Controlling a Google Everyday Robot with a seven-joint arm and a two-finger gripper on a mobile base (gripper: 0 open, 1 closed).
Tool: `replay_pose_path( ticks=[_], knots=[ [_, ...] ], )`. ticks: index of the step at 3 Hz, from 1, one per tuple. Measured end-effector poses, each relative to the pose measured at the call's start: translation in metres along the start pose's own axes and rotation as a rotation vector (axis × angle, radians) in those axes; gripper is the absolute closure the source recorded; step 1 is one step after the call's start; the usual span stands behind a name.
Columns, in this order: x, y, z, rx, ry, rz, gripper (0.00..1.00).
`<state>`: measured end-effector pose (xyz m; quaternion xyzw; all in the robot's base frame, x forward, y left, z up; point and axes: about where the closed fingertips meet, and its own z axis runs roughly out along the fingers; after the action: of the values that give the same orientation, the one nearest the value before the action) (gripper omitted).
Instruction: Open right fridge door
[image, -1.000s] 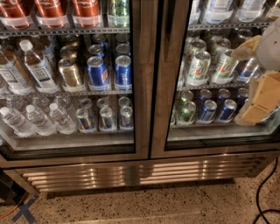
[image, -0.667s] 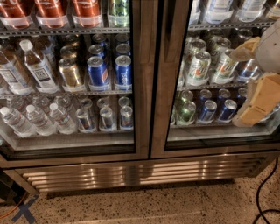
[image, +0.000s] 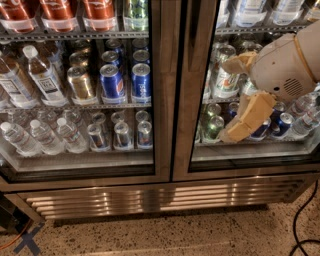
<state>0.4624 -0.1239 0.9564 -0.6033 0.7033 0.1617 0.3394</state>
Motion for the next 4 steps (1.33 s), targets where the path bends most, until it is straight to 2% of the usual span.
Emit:
replay_pose_path(
  ticks=[1, 2, 4],
  knots=[
    [-0.017, 0.002, 0.015, -0.024, -0.090, -0.011, 0.00],
    [-0.018, 0.002, 0.016, -0.017, -0.095, -0.017, 0.00],
    [-0.032, -0.017, -0.010, 0.144, -0.213, -0.085, 0.00]
  ],
)
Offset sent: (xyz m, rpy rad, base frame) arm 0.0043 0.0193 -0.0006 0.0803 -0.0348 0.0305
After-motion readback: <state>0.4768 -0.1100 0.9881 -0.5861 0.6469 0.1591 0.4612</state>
